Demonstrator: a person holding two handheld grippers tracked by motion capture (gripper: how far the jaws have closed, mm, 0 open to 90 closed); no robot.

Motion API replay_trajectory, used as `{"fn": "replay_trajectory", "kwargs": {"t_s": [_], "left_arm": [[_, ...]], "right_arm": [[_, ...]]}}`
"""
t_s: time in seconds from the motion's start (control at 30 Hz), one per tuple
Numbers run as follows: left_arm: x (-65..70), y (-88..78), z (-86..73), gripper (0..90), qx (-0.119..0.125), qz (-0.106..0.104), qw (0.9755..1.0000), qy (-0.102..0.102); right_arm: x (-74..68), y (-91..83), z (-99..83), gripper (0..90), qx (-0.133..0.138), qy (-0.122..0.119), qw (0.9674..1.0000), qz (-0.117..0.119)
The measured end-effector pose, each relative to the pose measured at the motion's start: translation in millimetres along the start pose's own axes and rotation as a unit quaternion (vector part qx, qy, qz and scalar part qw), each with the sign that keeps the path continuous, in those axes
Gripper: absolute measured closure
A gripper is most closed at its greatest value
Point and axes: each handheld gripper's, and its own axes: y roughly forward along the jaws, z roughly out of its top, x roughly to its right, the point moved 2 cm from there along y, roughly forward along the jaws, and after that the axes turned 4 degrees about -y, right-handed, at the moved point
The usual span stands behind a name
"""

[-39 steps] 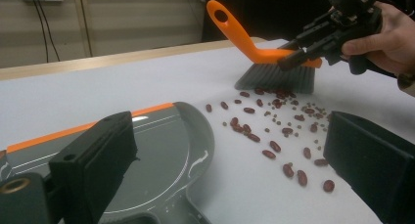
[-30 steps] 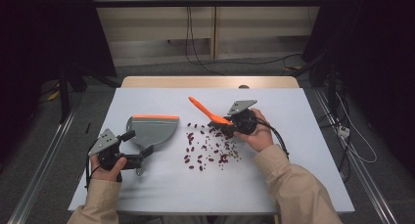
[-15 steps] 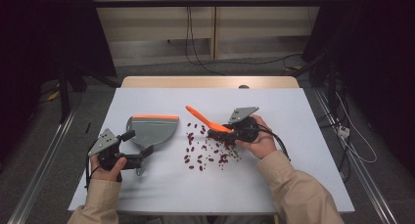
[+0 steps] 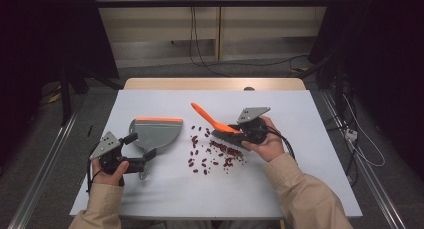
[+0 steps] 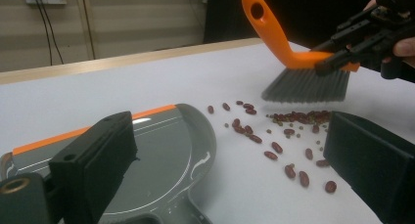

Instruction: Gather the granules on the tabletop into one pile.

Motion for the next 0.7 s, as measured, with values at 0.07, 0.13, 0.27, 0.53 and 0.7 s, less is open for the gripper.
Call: {"fn": "replay_trajectory", "kwargs": {"t_s": [0.07,0.13,0.27,0.53,0.7], "left_arm": [[-0.4,-0.4,0.2,5.1,-0.001,0.001,1.0,0.002],[-0.6,-0.2,0.1,5.1,-0.002,0.001,1.0,0.001],[-1.2,-0.1,-0.4,5.1,-0.005,0.001,1.0,0.002],[-1.7,0.3,-0.6,5.1,-0.003,0.0,1.0,-0.002],[-2.2,0.3,-1.0,5.0,-0.005,0.002,1.0,-0.003]], "right_arm": [[5.5,-1.0,3.2,71.4,0.011,0.006,0.9999,-0.005],[12.1,-0.1,6.4,71.3,0.017,0.013,0.9997,-0.009],[23.5,8.2,10.9,71.3,0.016,0.016,0.9995,-0.02],[34.4,30.4,17.0,71.4,0.022,0.028,0.9991,-0.02],[39.8,38.8,21.7,71.3,0.033,0.038,0.9986,-0.018]]}}
